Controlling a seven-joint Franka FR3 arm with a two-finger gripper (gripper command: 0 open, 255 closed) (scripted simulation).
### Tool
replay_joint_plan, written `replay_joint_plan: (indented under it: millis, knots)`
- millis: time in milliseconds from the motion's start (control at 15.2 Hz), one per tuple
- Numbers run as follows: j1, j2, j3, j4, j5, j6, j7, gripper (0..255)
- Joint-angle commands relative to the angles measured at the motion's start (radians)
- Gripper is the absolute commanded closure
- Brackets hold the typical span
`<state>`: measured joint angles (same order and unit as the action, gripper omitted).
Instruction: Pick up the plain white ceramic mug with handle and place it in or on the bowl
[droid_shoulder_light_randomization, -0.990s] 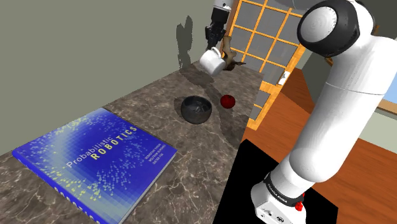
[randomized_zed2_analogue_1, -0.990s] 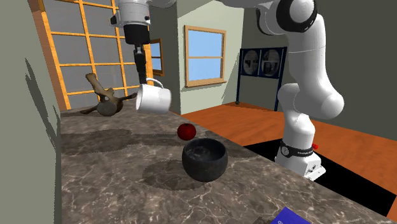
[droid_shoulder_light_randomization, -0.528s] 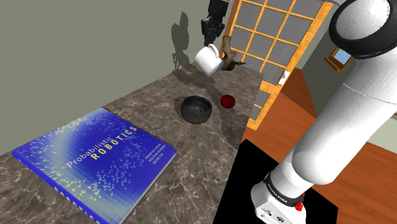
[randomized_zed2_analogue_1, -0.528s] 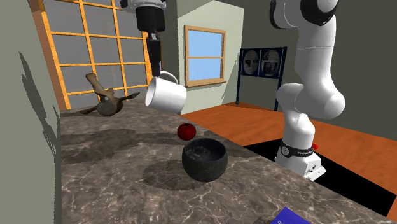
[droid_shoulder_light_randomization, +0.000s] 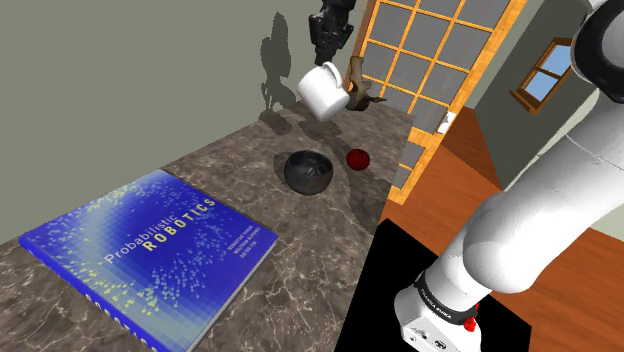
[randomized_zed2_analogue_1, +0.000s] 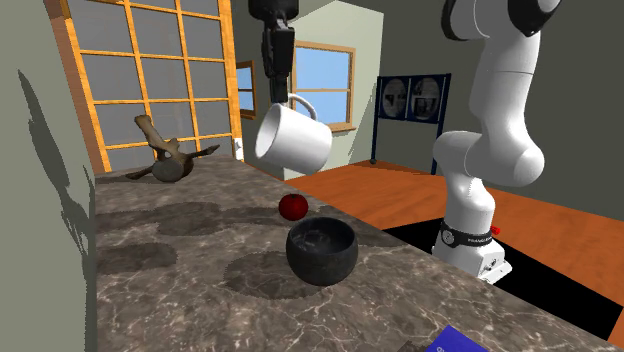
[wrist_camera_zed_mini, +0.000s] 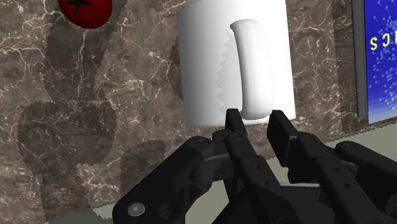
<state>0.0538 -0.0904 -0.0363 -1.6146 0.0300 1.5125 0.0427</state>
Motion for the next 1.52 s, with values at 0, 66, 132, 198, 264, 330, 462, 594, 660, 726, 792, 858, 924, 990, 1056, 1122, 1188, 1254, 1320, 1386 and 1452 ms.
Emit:
replay_joint_plan:
  millis: [0, 66, 132, 198, 264, 330, 462, 594, 660, 726, 792, 858, 924, 990, 1056, 1122, 1188, 1254, 1320, 1386, 1452]
  knots:
    - [0.019, -0.03, 0.024, -0.014, 0.002, -0.015, 0.045, 255]
    - [0.029, -0.043, 0.036, -0.017, 0.004, -0.023, 0.066, 255]
    - [0.035, -0.051, 0.044, -0.019, 0.005, -0.03, 0.081, 255]
    - [0.035, -0.056, 0.045, -0.038, 0.005, -0.015, 0.081, 255]
    - [0.035, -0.06, 0.045, -0.057, 0.005, -0.001, 0.081, 255]
    - [0.035, -0.065, 0.045, -0.076, 0.005, 0.013, 0.08, 255]
    - [0.035, -0.072, 0.045, -0.112, 0.005, 0.042, 0.079, 255]
    - [0.035, -0.079, 0.045, -0.147, 0.005, 0.07, 0.078, 255]
    - [0.035, -0.082, 0.045, -0.164, 0.005, 0.084, 0.078, 255]
    - [0.035, -0.085, 0.045, -0.18, 0.005, 0.097, 0.078, 255]
    - [0.035, -0.088, 0.045, -0.197, 0.005, 0.111, 0.077, 255]
    - [0.035, -0.09, 0.045, -0.213, 0.005, 0.125, 0.077, 255]
    - [0.035, -0.092, 0.045, -0.228, 0.005, 0.139, 0.076, 255]
    - [0.035, -0.094, 0.045, -0.244, 0.006, 0.152, 0.076, 255]
    - [0.035, -0.096, 0.045, -0.259, 0.006, 0.166, 0.076, 255]
    - [0.035, -0.097, 0.046, -0.274, 0.006, 0.179, 0.075, 255]
    - [0.035, -0.098, 0.046, -0.289, 0.006, 0.193, 0.075, 255]
    - [0.035, -0.099, 0.046, -0.304, 0.006, 0.206, 0.074, 255]
    - [0.035, -0.1, 0.046, -0.318, 0.006, 0.22, 0.074, 255]
    - [0.035, -0.101, 0.046, -0.332, 0.006, 0.233, 0.074, 255]
    - [0.035, -0.101, 0.046, -0.346, 0.006, 0.247, 0.073, 255]
